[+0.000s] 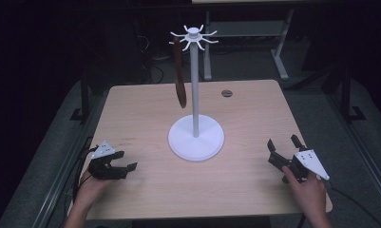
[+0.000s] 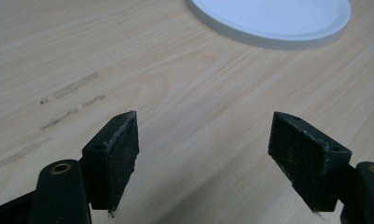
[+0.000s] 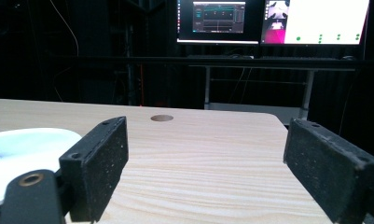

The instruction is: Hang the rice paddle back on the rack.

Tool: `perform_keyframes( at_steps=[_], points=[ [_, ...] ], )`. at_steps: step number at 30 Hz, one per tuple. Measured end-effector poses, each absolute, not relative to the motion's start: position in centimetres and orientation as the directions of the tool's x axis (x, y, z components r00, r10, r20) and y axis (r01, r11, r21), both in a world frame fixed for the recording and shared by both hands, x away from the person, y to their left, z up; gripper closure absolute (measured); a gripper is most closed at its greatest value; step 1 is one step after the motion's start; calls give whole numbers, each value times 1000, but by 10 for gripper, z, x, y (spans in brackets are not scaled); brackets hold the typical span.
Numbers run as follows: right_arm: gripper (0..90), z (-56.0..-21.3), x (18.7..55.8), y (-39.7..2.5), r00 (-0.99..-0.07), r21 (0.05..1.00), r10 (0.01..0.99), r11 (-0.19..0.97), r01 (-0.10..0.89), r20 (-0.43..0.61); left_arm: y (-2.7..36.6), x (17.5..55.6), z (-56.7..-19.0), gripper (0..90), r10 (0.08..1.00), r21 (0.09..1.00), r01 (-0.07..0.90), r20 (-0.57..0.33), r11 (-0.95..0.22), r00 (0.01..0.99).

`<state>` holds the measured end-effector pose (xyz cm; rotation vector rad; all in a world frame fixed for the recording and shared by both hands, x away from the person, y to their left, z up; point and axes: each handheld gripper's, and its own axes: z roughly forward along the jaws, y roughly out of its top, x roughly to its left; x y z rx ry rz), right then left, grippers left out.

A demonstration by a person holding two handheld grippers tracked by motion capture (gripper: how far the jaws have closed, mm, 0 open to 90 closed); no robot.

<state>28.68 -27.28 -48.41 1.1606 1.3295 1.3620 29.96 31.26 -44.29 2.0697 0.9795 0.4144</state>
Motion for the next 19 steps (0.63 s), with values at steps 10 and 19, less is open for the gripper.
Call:
perform_keyframes(
  at_steps=[10,19],
  points=[
    [132,-484,287,-273,-178,999,983,-38,14,40,314,299,-446,240,763,756,511,-23,-409,646],
    [132,-484,287,-273,-178,999,983,-40,16,42,314,299,-438,239,766,773,520,-71,-362,639]
  ],
)
